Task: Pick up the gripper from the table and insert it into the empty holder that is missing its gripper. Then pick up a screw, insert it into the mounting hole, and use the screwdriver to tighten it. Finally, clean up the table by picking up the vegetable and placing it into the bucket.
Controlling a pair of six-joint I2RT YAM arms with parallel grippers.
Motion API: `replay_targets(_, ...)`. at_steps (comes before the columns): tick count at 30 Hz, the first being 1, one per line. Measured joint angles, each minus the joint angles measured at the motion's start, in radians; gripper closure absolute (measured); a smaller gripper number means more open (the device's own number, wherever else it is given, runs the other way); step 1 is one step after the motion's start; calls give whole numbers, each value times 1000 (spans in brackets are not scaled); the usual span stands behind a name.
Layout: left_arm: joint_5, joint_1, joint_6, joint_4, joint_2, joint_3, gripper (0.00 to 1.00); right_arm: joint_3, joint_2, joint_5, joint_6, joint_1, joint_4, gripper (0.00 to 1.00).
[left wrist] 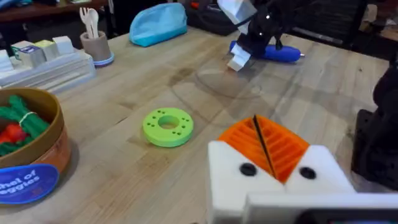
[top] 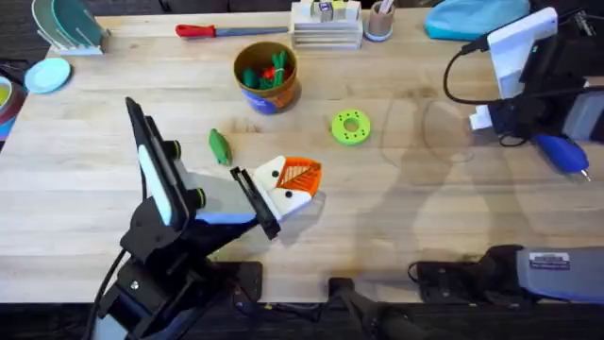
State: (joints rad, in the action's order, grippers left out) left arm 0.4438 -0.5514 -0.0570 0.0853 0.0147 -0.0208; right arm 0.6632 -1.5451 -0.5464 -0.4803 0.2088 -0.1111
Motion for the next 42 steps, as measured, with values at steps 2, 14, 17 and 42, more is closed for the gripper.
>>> replay_targets(2, 0, 0, 0, 0, 0, 0, 994, -8, 24, 27, 31, -9, 19, 10)
replay_targets(14, -1, 0, -3, 0, 0, 0, 22, -27, 344, 92, 234, -84, 229, 9)
replay_targets(17, -2, 0, -3, 0, 0, 0, 9, -27, 411, 100, 281, -146, 293, 11)
replay_targets(42, -609, 0, -107, 813, 506, -812, 9, 13, 579, 639, 741, -425, 589, 10)
